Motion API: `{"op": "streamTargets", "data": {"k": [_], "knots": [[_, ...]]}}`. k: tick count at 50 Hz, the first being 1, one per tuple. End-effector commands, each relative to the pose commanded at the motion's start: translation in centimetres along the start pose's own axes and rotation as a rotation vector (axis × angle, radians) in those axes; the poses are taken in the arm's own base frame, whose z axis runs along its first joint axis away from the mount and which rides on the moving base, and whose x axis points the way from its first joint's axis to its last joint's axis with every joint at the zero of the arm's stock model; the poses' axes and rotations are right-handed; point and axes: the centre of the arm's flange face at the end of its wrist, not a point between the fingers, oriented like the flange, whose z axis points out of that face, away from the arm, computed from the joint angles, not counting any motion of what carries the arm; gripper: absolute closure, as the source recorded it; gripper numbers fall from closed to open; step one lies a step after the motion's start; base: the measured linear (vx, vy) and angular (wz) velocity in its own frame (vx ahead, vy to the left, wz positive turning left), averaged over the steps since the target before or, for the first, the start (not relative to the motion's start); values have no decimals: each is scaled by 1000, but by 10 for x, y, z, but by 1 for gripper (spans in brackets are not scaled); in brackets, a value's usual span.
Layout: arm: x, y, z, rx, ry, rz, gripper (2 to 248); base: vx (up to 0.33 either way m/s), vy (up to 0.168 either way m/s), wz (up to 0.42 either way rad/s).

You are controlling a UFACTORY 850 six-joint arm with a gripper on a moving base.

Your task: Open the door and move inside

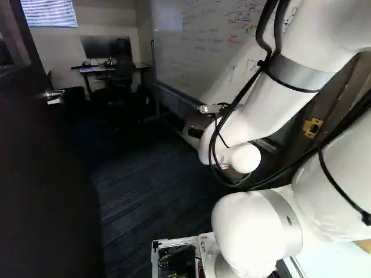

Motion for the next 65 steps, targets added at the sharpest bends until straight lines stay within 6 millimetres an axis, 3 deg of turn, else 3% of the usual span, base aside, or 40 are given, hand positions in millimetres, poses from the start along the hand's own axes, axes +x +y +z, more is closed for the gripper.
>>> {"op": "streamTargets", "data": {"k": [45,65], "knots": [[0,0,0,0,0,0,3,181,97,243],[0,0,0,0,0,0,3,200,77,26]]}}
